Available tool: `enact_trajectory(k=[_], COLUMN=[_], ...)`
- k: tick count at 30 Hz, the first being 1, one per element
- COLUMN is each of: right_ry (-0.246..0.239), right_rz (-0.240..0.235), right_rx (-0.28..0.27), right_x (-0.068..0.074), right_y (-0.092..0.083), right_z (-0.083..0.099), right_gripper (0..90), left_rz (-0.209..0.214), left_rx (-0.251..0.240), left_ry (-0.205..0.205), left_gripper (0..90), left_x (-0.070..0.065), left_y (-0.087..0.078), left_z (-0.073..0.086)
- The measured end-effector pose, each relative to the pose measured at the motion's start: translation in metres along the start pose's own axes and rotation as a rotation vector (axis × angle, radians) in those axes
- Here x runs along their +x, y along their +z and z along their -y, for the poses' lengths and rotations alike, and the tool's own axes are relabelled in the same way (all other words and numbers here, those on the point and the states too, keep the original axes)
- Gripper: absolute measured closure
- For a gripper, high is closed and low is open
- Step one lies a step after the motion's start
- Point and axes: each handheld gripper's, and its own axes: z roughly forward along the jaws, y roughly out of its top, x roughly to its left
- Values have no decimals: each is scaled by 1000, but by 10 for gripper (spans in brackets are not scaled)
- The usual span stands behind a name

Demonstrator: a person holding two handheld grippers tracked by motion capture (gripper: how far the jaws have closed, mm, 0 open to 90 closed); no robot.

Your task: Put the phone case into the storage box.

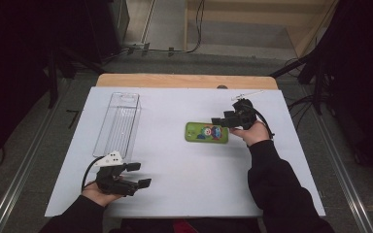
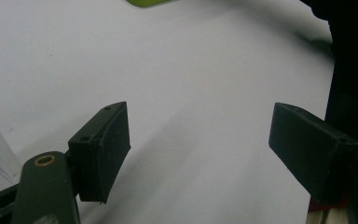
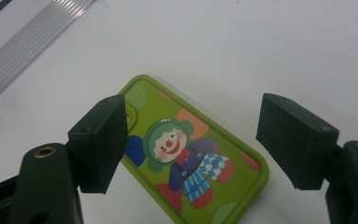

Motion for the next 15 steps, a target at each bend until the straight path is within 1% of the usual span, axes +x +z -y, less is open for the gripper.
enact_trajectory(k=[4, 6, 8, 9, 11, 12, 14, 15], right_ry=[4, 11, 13, 11, 9, 9, 6, 12], right_rz=[17, 15, 3, 6, 19, 19, 36, 42], right_rx=[5, 7, 14, 12, 15, 15, 18, 18], right_x=[-5, -8, -10, -11, -13, -13, -15, -16], right_y=[6, 8, 11, 12, 15, 15, 18, 19], right_z=[-2, -3, -3, -4, -5, -5, -5, -5], right_gripper=[240, 259, 267, 271, 335, 335, 513, 591], left_rz=[-1, -1, -1, 0, 0, 0, 0, 0], left_rx=[1, 0, 0, 1, 2, 1, 2, 2], left_ry=[0, 1, 1, 1, 2, 2, 2, 3], left_gripper=[214, 214, 214, 214, 214, 214, 214, 214], left_x=[0, 0, 0, 0, 0, 0, 0, 0], left_y=[0, 0, 0, 0, 0, 0, 1, 1], left_z=[0, 0, 0, 0, 0, 0, 0, 0])
